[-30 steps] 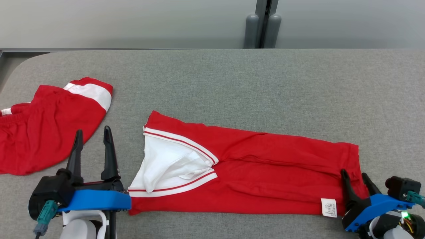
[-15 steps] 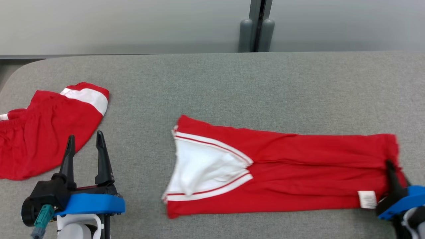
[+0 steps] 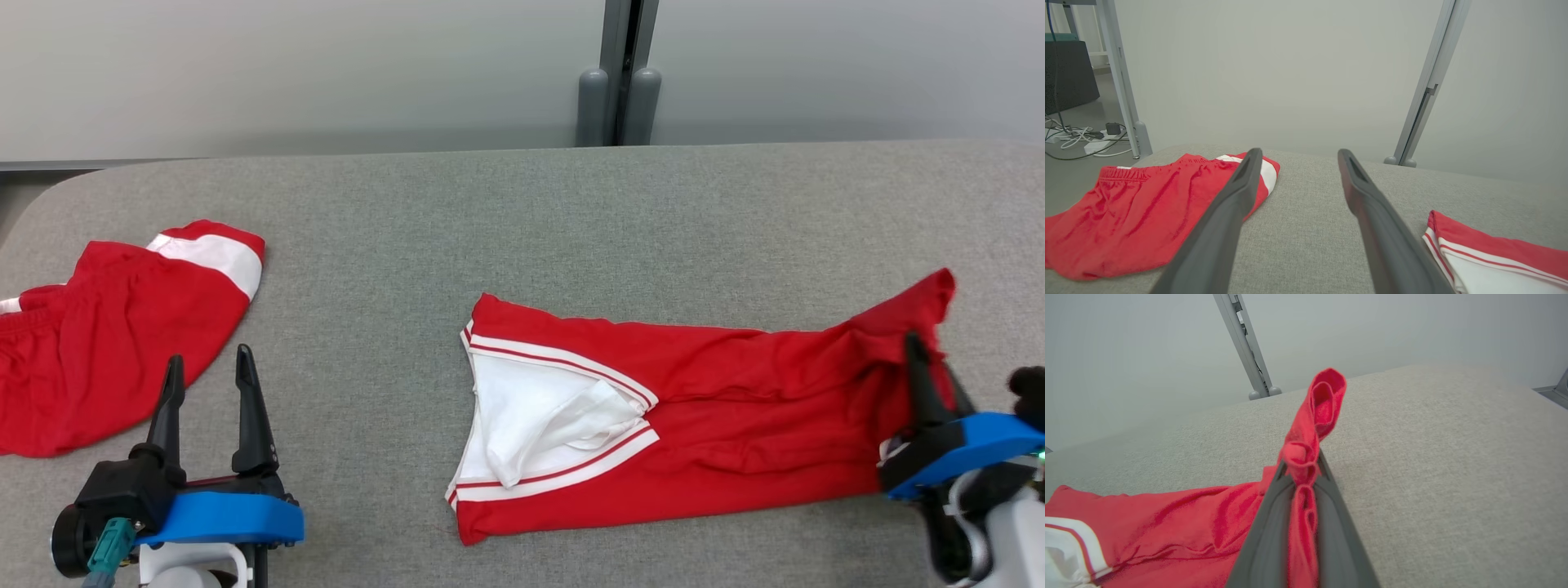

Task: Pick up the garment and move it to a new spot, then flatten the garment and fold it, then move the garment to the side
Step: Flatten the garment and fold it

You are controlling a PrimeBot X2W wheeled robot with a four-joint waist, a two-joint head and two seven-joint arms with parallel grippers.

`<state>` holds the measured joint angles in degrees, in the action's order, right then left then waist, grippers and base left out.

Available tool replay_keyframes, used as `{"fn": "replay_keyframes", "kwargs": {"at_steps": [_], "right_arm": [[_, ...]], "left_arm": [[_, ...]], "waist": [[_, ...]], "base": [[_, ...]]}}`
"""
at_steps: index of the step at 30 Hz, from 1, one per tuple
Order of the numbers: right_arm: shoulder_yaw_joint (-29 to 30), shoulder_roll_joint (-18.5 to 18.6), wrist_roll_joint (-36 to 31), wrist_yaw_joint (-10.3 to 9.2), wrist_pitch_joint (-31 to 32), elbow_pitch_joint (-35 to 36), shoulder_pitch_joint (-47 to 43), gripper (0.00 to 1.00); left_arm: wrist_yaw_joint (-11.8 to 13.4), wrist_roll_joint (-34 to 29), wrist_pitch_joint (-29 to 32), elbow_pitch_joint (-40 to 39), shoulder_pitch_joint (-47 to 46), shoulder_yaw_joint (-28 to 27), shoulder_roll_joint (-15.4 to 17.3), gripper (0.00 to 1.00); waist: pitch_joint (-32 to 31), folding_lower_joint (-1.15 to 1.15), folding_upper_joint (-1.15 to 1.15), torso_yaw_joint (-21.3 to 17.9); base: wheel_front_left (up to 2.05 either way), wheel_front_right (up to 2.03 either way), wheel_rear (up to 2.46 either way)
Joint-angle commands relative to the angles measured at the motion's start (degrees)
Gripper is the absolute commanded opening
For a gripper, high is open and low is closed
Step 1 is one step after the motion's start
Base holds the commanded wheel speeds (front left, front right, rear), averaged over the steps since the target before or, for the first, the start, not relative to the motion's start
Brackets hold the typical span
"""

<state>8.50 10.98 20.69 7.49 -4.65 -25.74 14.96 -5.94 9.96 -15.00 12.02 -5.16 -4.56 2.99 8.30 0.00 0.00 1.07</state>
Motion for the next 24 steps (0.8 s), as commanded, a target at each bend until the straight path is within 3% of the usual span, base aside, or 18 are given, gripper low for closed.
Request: {"fn": "replay_keyframes", "kwargs": {"at_steps": [1,10,24], "right_arm": [[-1.0,-1.2,0.5,0.01,0.4,1.8,-1.1,0.0],[-12.2,-7.2,1.8,0.01,2.9,10.8,-2.8,0.0],[-34.2,-8.0,15.0,0.01,-4.1,2.6,7.3,0.0]], "left_arm": [[-0.2,-0.4,-0.3,0.1,0.1,0.0,-0.1,1.0],[-0.2,0.1,-0.3,0.5,0.1,0.3,-0.1,1.0],[-0.2,1.2,-0.3,1.9,-3.7,4.0,-0.1,1.0]], "waist": [[-0.1,0.0,0.0,0.0],[-0.1,0.0,0.0,0.9],[2.5,0.0,0.0,6.4]], "base": [[0.0,0.0,0.0],[0.0,0.0,0.0],[0.0,0.0,0.0]]}}
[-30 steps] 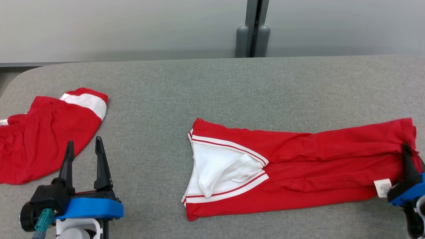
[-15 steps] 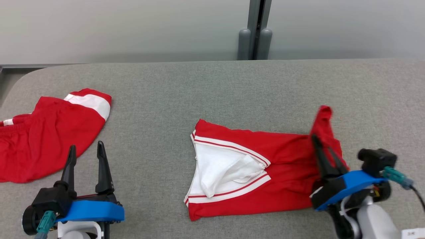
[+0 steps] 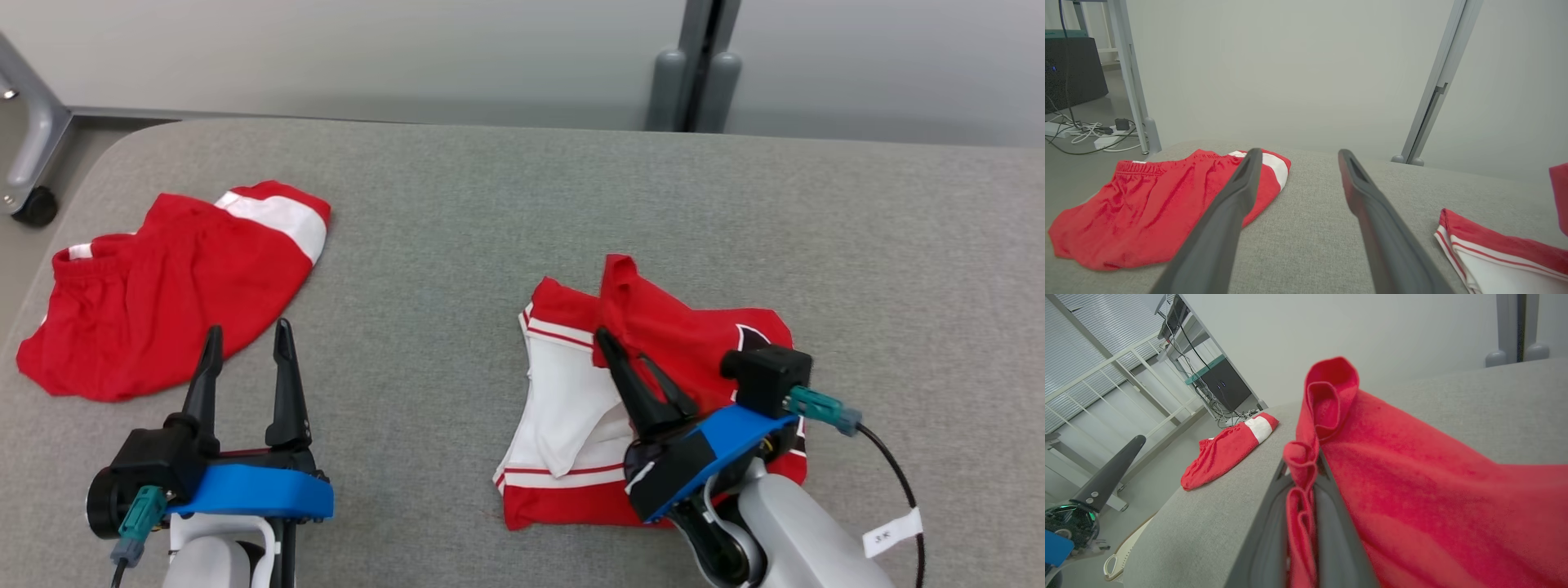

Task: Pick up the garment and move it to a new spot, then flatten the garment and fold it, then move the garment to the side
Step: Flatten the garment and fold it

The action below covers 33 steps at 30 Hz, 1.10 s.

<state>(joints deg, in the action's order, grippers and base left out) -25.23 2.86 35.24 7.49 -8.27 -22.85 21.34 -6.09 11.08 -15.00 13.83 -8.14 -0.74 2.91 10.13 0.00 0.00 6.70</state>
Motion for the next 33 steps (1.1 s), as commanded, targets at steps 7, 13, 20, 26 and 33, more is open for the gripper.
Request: {"fn": "replay_keyframes", "kwargs": {"at_steps": [7,13,20,26,33], "right_arm": [[-7.5,0.1,5.5,0.01,-4.4,-7.0,5.9,0.53],[-10.1,0.1,5.3,0.01,-6.5,-10.5,9.7,1.0],[0.7,0.1,-6.7,0.01,-6.9,-7.7,10.0,1.0],[13.7,0.6,-17.3,0.01,-6.9,0.1,2.3,1.0],[21.2,0.6,-22.7,0.01,-6.6,7.5,-8.8,1.0]], "left_arm": [[0.3,0.9,-0.3,0.8,-2.3,1.5,0.0,1.0],[0.8,1.4,-0.3,1.0,-1.6,1.3,-0.1,1.0],[0.8,0.9,-0.3,0.4,-0.3,0.8,0.0,1.0],[0.6,0.3,-0.3,-0.1,1.1,0.5,0.0,1.0],[0.7,-0.1,-0.3,-0.3,3.3,0.7,0.0,1.0]], "waist": [[1.6,0.0,0.0,2.4],[0.7,0.0,0.0,0.8],[-1.1,0.0,0.0,-2.7],[-2.7,0.0,0.0,-5.4],[-4.5,0.0,0.0,-6.8]], "base": [[0.0,0.0,0.0],[0.0,0.0,0.0],[0.0,0.0,0.0],[0.0,0.0,0.0],[0.0,0.0,0.0]]}}
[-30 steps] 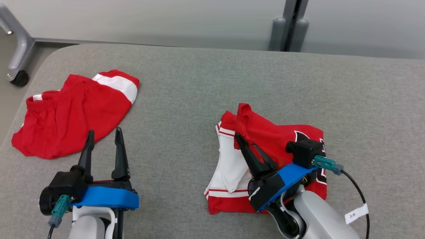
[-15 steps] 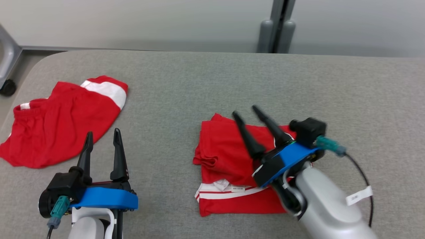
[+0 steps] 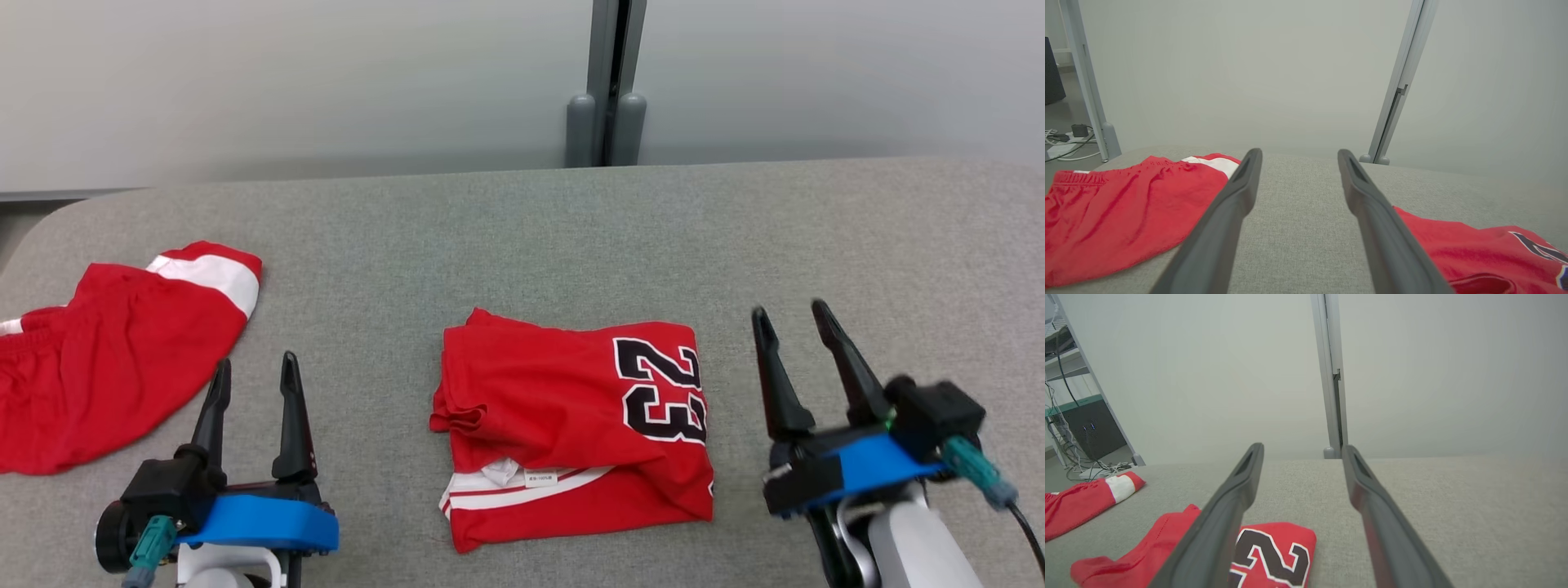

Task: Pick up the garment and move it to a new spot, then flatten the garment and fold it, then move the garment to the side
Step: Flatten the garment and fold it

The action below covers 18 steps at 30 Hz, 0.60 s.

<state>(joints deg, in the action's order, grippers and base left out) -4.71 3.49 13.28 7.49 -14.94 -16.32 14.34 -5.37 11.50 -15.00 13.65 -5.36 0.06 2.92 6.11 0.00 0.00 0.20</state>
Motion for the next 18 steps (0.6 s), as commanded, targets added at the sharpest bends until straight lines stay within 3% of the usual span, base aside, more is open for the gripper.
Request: {"fn": "replay_keyframes", "kwargs": {"at_steps": [1,12,18], "right_arm": [[1.6,-0.1,-1.4,0.01,0.3,2.1,-3.5,1.0],[5.8,-0.6,-1.2,0.01,3.1,9.1,-13.8,1.0],[6.0,-0.6,-1.8,0.01,4.1,10.0,-14.0,1.0]], "left_arm": [[-0.1,-0.5,-0.3,-0.1,0.7,-0.1,0.0,1.0],[-0.1,-1.8,-0.3,0.9,2.4,0.8,-0.1,1.0],[-1.3,-1.4,-0.3,1.9,0.7,8.1,-0.1,1.0]], "waist": [[-0.6,0.0,0.0,-0.2],[-1.7,0.0,0.0,0.2],[-2.3,0.0,0.0,0.4]], "base": [[0.0,0.0,0.0],[0.0,0.0,0.0],[0.0,0.0,0.0]]}}
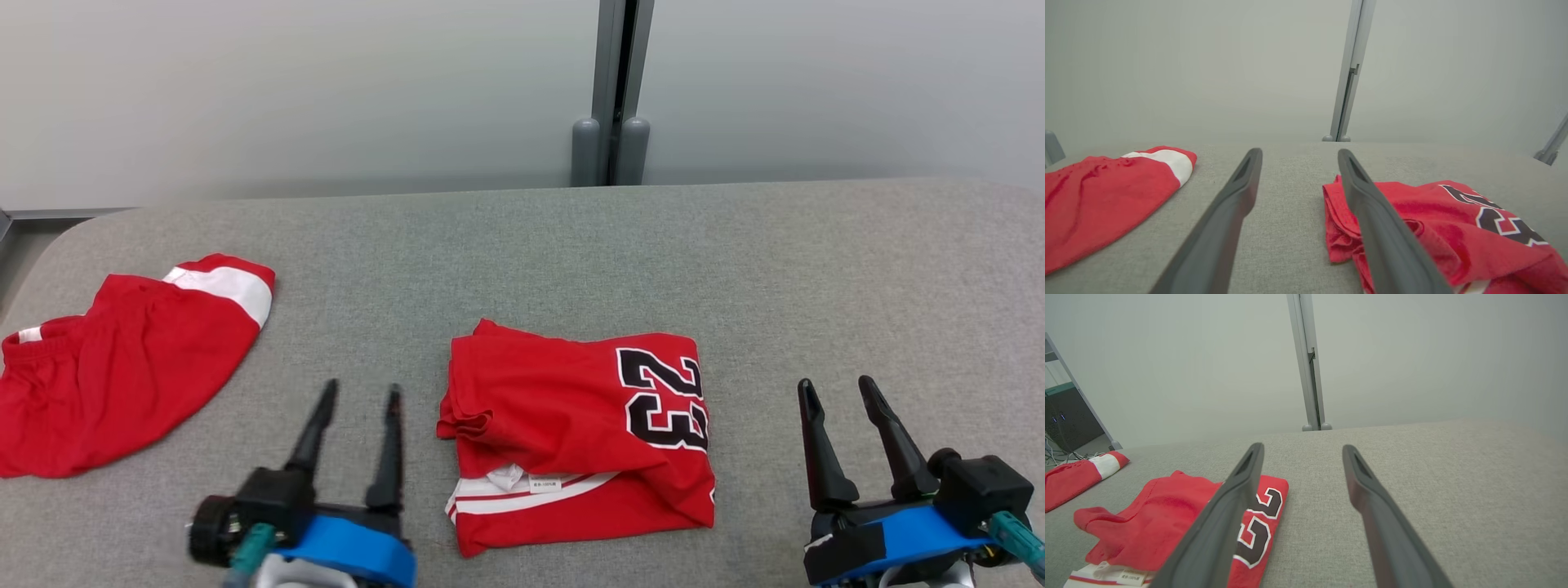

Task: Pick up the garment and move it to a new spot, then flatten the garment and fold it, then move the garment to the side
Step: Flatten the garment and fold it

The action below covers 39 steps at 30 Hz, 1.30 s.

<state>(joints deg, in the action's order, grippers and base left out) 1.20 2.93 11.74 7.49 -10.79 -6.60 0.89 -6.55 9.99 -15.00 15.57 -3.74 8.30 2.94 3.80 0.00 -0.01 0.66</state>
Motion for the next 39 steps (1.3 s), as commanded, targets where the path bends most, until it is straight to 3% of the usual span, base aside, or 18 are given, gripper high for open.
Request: {"fn": "replay_keyframes", "kwargs": {"at_steps": [1,9,20,21,22,23,39], "right_arm": [[0.0,0.0,-0.4,0.01,0.2,0.3,-0.5,1.0],[-1.1,0.0,-0.5,0.01,0.6,0.2,0.1,1.0],[-1.0,0.0,0.2,0.01,-0.5,-1.1,1.3,1.0],[-0.9,0.0,0.2,0.01,-0.5,-1.3,1.4,1.0],[-0.9,0.0,0.3,0.01,-0.6,-1.4,1.4,1.0],[-0.9,0.0,0.3,0.01,-0.7,-1.6,1.5,1.0],[0.7,0.0,0.8,0.01,-1.9,-3.9,-0.1,1.0]], "left_arm": [[-0.3,0.1,-0.3,0.3,-1.2,1.6,-0.1,1.0],[-0.9,1.7,0.8,6.5,-4.0,12.0,0.0,1.0],[-1.0,4.5,0.4,15.3,-7.9,15.3,0.5,1.0],[-1.0,4.7,0.4,16.2,-8.2,15.6,0.5,0.88],[-1.0,4.9,0.4,16.9,-8.7,15.8,0.4,0.04],[-1.1,5.2,0.3,17.4,-9.1,15.8,0.4,0.0],[-0.6,9.4,-0.2,16.4,-1.0,18.0,2.2,0.0]], "waist": [[-0.1,0.0,0.01,0.0],[0.1,0.0,0.01,-1.3],[2.8,0.0,0.01,-3.9],[2.8,0.0,0.01,-4.0],[2.9,0.0,0.01,-4.1],[3.0,0.0,0.01,-4.1],[2.1,0.0,0.01,-2.0]], "base": [[0.0,0.0,0.0],[0.0,0.0,0.0],[0.0,0.0,0.0],[0.0,0.0,0.0],[0.0,0.0,0.0],[0.0,0.0,0.0],[0.0,0.0,0.0]]}}
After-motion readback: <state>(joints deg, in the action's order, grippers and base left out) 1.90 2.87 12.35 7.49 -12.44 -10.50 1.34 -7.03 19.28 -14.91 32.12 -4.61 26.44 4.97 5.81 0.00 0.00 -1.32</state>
